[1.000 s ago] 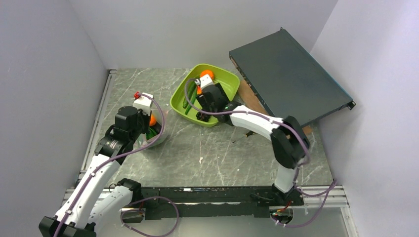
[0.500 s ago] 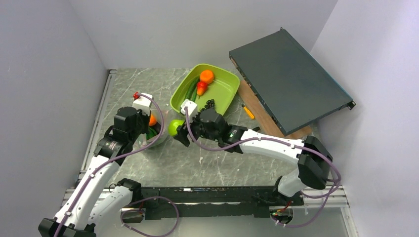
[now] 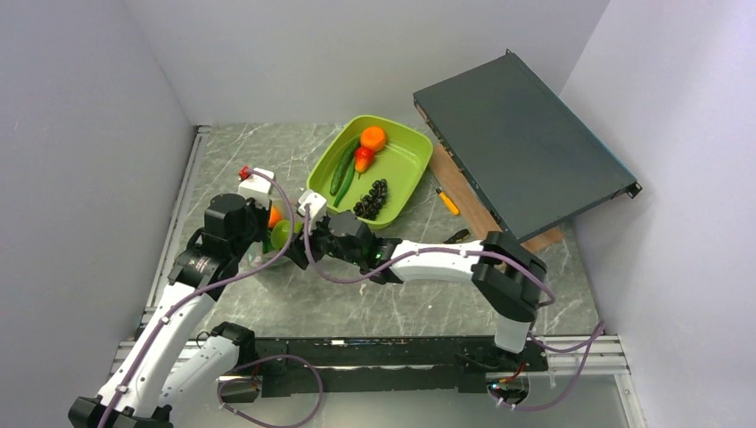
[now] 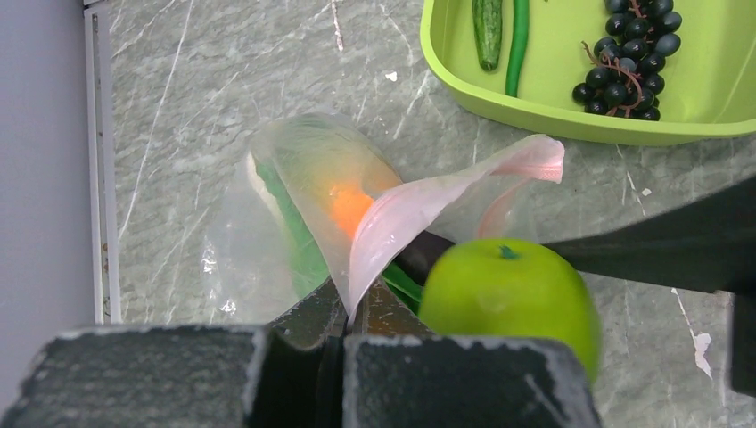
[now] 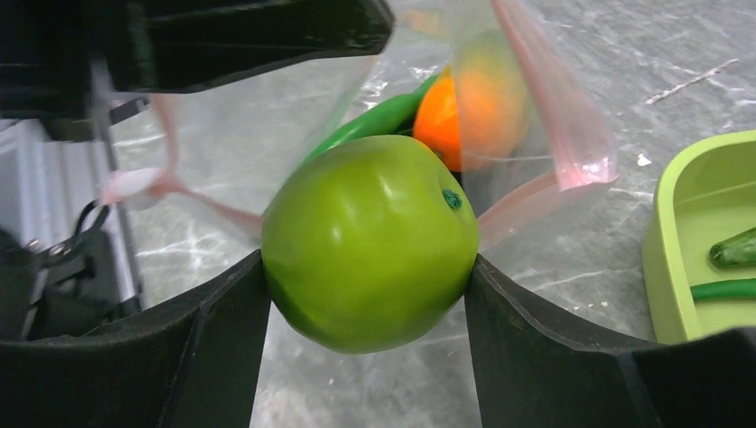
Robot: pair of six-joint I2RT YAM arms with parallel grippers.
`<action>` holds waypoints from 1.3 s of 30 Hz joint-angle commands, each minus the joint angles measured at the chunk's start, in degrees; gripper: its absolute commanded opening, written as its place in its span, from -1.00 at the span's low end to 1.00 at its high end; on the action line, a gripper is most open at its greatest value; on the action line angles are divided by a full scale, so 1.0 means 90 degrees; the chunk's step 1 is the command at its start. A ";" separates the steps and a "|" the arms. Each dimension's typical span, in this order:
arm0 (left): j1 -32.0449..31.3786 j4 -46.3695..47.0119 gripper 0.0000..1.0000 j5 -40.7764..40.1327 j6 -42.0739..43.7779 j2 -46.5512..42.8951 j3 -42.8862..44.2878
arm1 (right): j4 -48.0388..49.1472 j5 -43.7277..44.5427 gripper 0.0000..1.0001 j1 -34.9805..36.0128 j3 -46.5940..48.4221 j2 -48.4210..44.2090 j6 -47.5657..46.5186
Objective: Place the food in the zip-top bag and seal the zipper
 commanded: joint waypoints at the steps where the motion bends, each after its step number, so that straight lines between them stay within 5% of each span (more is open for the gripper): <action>1: -0.0015 0.0332 -1.00 0.0043 -0.0015 -0.0146 0.0136 | 0.1393 0.0843 -1.00 0.0049 0.0436 0.0522 0.0117; 8: -0.0015 0.0379 -1.00 0.0126 -0.0007 -0.0269 0.0086 | 0.1891 0.1321 -0.84 0.0031 0.1354 0.1689 -0.0055; 13: -0.0014 0.0366 -1.00 0.0156 -0.0030 -0.0233 0.0114 | 0.1948 0.1714 -0.24 0.0020 0.2136 0.2435 -0.0185; 18: -0.0015 0.0386 -1.00 0.0064 -0.0007 -0.0240 0.0087 | 0.1800 0.1779 0.38 0.0039 0.1734 0.2032 -0.0187; 39: -0.0015 0.0345 -1.00 0.0047 0.0004 -0.0128 0.0136 | 0.0413 0.1352 1.00 0.0037 0.0816 0.0861 0.0017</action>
